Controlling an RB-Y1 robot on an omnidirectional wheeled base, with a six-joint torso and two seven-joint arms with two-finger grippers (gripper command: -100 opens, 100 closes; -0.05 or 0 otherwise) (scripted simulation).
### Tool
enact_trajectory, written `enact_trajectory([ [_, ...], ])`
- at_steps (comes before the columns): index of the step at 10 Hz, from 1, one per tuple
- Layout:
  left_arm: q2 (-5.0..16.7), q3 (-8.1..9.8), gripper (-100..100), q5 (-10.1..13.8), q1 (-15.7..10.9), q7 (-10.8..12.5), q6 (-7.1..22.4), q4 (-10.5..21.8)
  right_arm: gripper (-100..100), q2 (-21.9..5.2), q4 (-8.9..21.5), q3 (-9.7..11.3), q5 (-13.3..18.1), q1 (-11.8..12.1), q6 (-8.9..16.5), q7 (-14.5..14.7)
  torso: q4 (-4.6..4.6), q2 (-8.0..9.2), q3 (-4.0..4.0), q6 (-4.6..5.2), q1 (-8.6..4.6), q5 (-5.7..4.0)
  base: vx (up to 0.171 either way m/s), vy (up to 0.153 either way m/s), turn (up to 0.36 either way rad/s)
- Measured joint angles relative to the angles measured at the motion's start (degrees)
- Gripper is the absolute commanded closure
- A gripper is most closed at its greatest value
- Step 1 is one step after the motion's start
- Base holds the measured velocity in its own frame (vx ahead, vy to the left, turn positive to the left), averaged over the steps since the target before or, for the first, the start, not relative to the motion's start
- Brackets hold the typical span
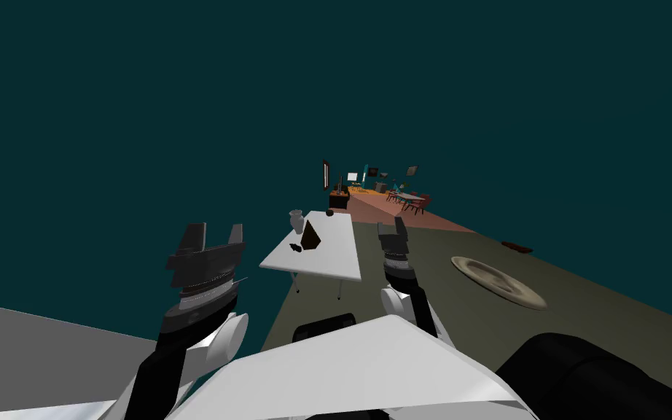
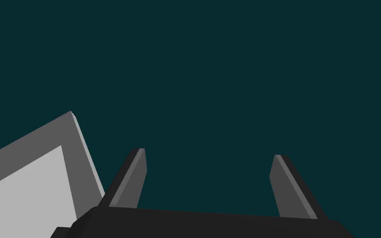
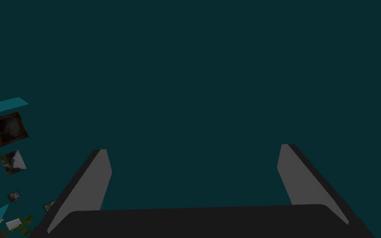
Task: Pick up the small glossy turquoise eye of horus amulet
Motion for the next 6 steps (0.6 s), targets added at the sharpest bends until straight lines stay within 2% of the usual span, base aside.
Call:
enact_trajectory([
  [4, 2.29, 1.24, -100, -1.48, -1.03, -0.46, -1.04, 5.36, 0, -0.01, 0.00, -0.01, 0.00, 0.00, 0.00, 0.00, 0.01, 0.03, 0.02, 0.00, 0.34, 0.08, -0.018, 0.092, -0.078],
  [6, 3.21, 2.05, -100, -2.38, -2.64, -0.96, -1.52, 9.05, 0, -0.01, 0.00, -0.01, 0.00, 0.00, 0.00, 0.00, 0.01, 0.06, 0.04, 0.01, 0.44, 0.10, -0.021, 0.105, -0.092],
])
